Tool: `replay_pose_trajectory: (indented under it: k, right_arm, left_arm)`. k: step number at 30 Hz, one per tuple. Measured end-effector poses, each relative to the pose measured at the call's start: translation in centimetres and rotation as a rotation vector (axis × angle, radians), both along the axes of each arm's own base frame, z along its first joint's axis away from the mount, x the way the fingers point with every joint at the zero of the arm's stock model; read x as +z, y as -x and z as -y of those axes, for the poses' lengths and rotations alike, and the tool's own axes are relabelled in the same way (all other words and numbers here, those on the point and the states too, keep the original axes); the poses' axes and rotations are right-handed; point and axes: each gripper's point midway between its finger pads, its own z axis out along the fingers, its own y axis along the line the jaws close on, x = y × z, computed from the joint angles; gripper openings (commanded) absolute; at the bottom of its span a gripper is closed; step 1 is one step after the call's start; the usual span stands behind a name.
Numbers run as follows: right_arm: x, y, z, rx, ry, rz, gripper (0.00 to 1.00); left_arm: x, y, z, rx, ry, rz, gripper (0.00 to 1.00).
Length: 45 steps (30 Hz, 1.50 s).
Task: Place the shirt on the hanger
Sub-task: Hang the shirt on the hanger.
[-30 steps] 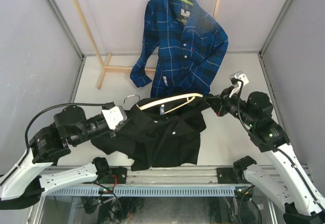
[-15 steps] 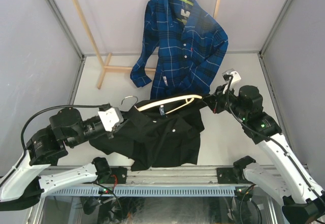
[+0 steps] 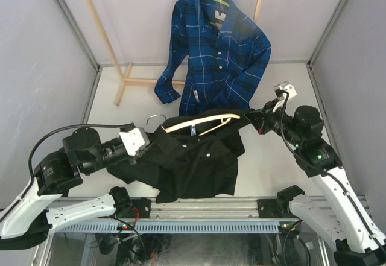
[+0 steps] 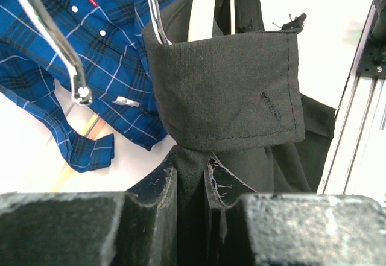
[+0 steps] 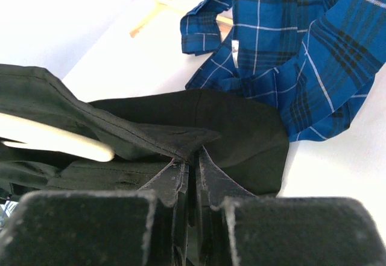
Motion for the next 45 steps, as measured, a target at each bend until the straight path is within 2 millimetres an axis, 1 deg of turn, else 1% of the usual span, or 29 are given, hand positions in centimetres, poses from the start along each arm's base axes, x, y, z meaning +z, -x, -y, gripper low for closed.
replay_pose_trajectory:
  k: [3, 9, 16, 22, 28, 32, 40, 45]
  right_arm:
    - [0.7, 0.4, 0.2, 0.000, -0.009, 0.024, 0.00]
    - [1.8, 1.2, 0.5, 0.005, -0.012, 0.067, 0.00]
    - [3.8, 1.9, 0.7, 0.022, -0.009, 0.114, 0.00]
    - [5.5, 2.8, 0.4, 0.059, -0.022, 0.150, 0.00]
    - [6.7, 4.1, -0.1, 0.117, -0.041, 0.179, 0.00]
    - [7.1, 5.3, -1.0, 0.197, -0.056, 0.188, 0.00]
    - [6.7, 7.7, -3.3, 0.367, -0.047, 0.187, 0.00]
    - [5.7, 10.3, -6.0, 0.526, -0.014, 0.181, 0.00]
  left_arm:
    - [-0.5, -0.1, 0.1, 0.001, -0.014, -0.008, 0.00]
    - [-0.8, -0.5, 0.4, 0.012, -0.029, -0.013, 0.00]
    - [-1.2, -1.0, 0.5, 0.032, -0.051, -0.018, 0.00]
    - [-2.2, -2.2, 0.7, 0.080, -0.099, -0.029, 0.00]
    - [-3.0, -3.4, 1.0, 0.129, -0.146, -0.031, 0.00]
    - [-2.8, -4.3, 0.9, 0.177, -0.147, -0.015, 0.00]
    - [-0.6, -6.2, 0.3, 0.294, -0.080, 0.048, 0.00]
    - [-0.3, -7.3, 0.5, 0.347, -0.075, 0.065, 0.00]
